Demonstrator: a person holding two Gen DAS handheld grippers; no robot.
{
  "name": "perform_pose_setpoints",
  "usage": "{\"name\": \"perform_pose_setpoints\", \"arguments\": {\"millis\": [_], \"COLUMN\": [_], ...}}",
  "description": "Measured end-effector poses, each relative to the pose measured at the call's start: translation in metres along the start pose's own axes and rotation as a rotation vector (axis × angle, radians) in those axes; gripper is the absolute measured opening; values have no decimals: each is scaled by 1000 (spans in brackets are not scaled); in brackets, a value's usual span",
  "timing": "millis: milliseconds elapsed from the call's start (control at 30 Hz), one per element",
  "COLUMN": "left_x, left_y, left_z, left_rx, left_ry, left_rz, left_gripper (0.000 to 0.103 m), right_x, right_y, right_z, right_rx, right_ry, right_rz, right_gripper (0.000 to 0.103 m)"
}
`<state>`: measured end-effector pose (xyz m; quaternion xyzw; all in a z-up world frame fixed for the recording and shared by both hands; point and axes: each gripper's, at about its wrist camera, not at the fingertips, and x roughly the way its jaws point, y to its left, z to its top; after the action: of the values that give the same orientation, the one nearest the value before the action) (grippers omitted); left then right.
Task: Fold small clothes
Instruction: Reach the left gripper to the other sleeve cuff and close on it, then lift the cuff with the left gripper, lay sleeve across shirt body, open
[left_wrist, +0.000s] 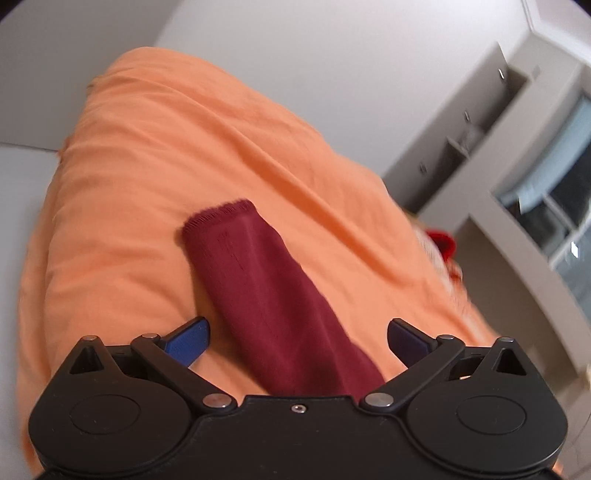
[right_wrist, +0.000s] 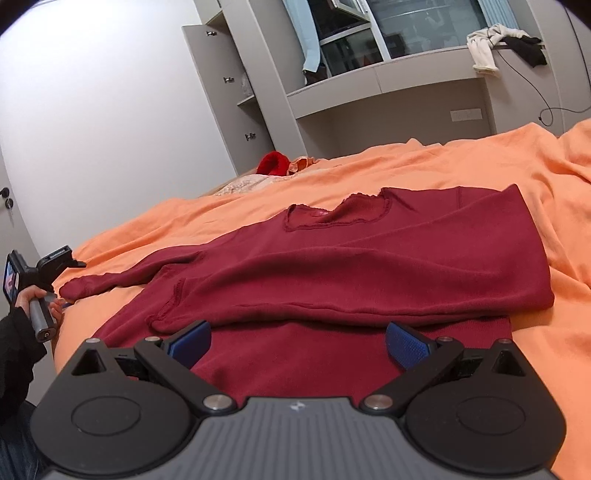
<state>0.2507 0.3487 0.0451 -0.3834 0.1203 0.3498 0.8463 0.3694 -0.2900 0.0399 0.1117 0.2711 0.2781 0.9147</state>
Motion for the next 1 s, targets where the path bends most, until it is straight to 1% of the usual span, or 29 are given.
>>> {"name": "perform_pose_setpoints", "arguments": {"millis": [33,67,100,133,167,200,233,267,300,367,400,467,533,633,700,867,933,1000], "left_x": [-1,-1,-1,1,1,1,1,2,2,3,4,2,-4,-16,-27,-60,-73,-86], "left_y": [-1,-2,-2,-1,1,4,8,12,15,20,22,20,15,-10,-34,-98,-121,-141], "left_z": [-1,-2,-3,-2,-2,-2,-1,0,2,5,6,9,11,10,4,-26,-44,-64], "left_rx": [-2,3,11,10,1,-14,-39,-68,-90,-119,-129,-158,-179,-128,-58,184,259,323], "left_ry": [-20,-38,-56,-66,-81,-91,-96,-99,-100,-100,-101,-96,-107,-145,-157,-201,-192,-174], "left_rz": [17,36,56,66,75,83,91,92,90,78,66,41,-8,-95,-175,-358,-429,-480], "left_gripper": [89,85,77,67,59,41,28,24,15,10,6,4,4,4,4,4,4,4], "right_x": [0,-1,-2,-2,-2,-2,-2,-1,-1,0,0,2,2,2,0,-4,-6,-10], "right_y": [0,-1,-2,-2,-3,-2,-2,-1,-1,-1,-1,0,1,1,1,2,2,1], "right_z": [0,0,0,0,-1,-1,-1,-1,-1,-1,-1,-2,-3,-3,-4,-7,-7,-7], "right_rx": [5,11,16,20,25,28,31,32,32,34,35,39,40,42,45,56,58,66], "right_ry": [-1,-3,-4,-4,-3,-3,-4,-4,-4,-2,1,4,3,-3,-9,-26,-34,-58], "right_rz": [-1,-1,0,0,0,-1,-2,-3,-3,-3,-3,-4,-6,-9,-12,-20,-19,-38], "right_gripper": [103,103,103,103,103,103,103,103,103,103,103,103,103,103,103,103,103,103]}}
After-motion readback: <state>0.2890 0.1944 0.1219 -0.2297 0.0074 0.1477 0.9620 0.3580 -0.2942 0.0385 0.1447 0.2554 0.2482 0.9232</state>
